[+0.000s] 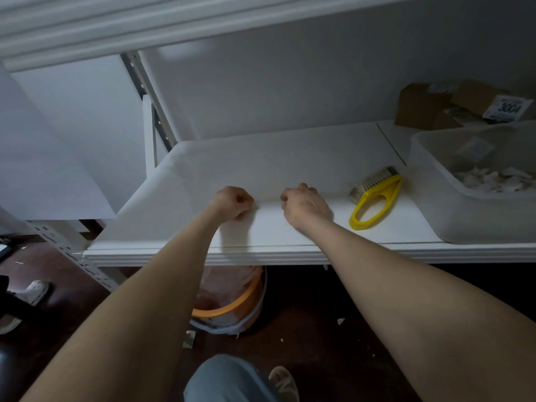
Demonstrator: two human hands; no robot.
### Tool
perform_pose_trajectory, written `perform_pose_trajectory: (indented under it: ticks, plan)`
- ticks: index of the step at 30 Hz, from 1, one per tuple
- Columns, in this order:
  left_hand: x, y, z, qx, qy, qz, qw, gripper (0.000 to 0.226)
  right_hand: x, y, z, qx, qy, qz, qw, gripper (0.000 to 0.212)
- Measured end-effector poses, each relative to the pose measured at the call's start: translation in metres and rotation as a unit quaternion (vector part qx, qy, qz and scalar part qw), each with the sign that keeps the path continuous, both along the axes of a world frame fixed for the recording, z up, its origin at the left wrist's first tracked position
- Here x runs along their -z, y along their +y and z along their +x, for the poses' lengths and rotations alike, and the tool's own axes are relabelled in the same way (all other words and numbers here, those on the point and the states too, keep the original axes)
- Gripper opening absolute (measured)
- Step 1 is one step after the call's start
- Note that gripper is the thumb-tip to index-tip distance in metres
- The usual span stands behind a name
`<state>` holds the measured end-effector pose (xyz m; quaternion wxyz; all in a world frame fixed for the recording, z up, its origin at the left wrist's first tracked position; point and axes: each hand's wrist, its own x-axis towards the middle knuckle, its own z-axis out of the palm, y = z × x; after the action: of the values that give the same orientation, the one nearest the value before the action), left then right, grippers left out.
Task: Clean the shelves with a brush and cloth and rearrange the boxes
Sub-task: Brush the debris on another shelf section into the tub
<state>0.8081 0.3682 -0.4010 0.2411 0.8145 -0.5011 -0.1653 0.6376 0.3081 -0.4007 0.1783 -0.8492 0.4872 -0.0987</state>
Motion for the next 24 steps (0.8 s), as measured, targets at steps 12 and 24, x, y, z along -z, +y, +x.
perform_pose_trajectory:
  ticks: [12,24]
  plan:
    - [-0.001,-0.004,-0.001,0.021,-0.056,0.022,0.998,0.006,0.006,-0.001,0.001,0.002,-0.011,-0.010,1.000,0.036]
    - [0.007,-0.010,-0.010,-0.024,-0.108,0.009,0.994,0.029,0.004,-0.003,-0.002,-0.017,0.009,0.004,1.000,0.037]
